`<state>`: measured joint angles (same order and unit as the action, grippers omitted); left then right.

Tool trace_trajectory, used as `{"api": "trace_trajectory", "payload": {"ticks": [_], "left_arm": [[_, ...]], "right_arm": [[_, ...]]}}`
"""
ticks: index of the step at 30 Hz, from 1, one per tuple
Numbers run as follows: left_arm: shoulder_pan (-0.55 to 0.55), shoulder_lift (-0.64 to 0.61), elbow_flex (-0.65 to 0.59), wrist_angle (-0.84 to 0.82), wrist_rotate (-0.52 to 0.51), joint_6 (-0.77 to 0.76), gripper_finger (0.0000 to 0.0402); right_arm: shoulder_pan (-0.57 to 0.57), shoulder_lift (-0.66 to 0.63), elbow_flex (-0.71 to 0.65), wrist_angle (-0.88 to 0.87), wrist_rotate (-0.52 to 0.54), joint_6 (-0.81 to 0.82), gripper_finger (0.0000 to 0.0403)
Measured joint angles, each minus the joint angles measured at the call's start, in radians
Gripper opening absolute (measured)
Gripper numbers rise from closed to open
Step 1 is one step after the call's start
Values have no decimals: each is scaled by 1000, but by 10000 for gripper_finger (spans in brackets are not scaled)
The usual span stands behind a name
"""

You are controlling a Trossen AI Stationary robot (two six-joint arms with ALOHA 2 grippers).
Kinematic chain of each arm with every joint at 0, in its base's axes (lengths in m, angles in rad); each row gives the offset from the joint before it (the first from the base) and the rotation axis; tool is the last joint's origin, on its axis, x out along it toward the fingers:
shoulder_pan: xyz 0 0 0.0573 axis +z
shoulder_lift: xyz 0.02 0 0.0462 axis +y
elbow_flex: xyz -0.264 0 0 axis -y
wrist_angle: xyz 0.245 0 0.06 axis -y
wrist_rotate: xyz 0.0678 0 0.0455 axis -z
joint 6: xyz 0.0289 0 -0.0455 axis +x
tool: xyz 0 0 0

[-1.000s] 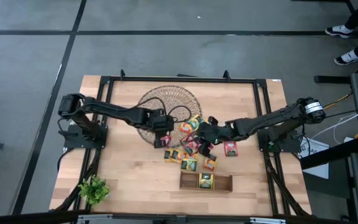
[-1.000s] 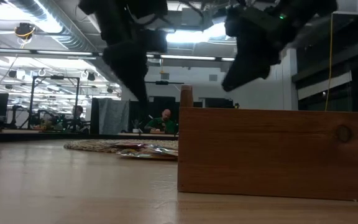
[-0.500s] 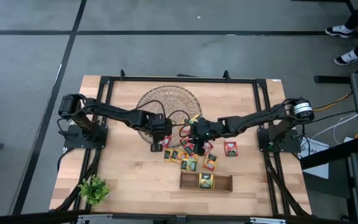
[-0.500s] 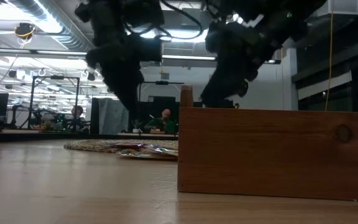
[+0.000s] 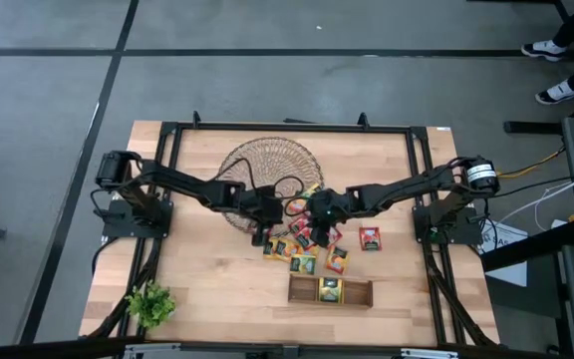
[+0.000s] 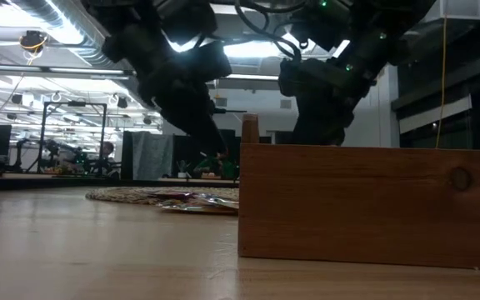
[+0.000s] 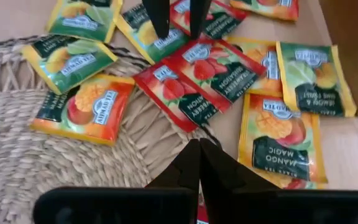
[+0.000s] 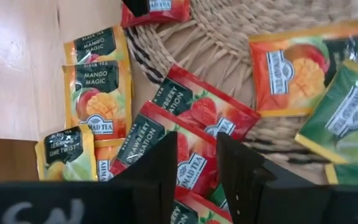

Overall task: Pick & Place Tea
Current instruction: Put the red tea bag into the left section of the wooden organizer

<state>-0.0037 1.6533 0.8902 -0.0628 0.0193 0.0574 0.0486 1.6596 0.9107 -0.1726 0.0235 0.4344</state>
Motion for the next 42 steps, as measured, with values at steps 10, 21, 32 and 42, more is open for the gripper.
{"api": "trace_trajectory", "payload": {"ticks": [10,21,32,42], "left_arm": [[0,55,0,34,14,78,9],[0,60,0,37,17,123,22],[14,60,0,31,22,-100,32],[49,68,0,-5,97,-358,67]], "right_arm": [[-3,6,0,-17,0,113,111],[-20,94,0,33,14,116,111],[-54,190,6,104,6,114,86],[-54,208,4,124,2,108,44]]}}
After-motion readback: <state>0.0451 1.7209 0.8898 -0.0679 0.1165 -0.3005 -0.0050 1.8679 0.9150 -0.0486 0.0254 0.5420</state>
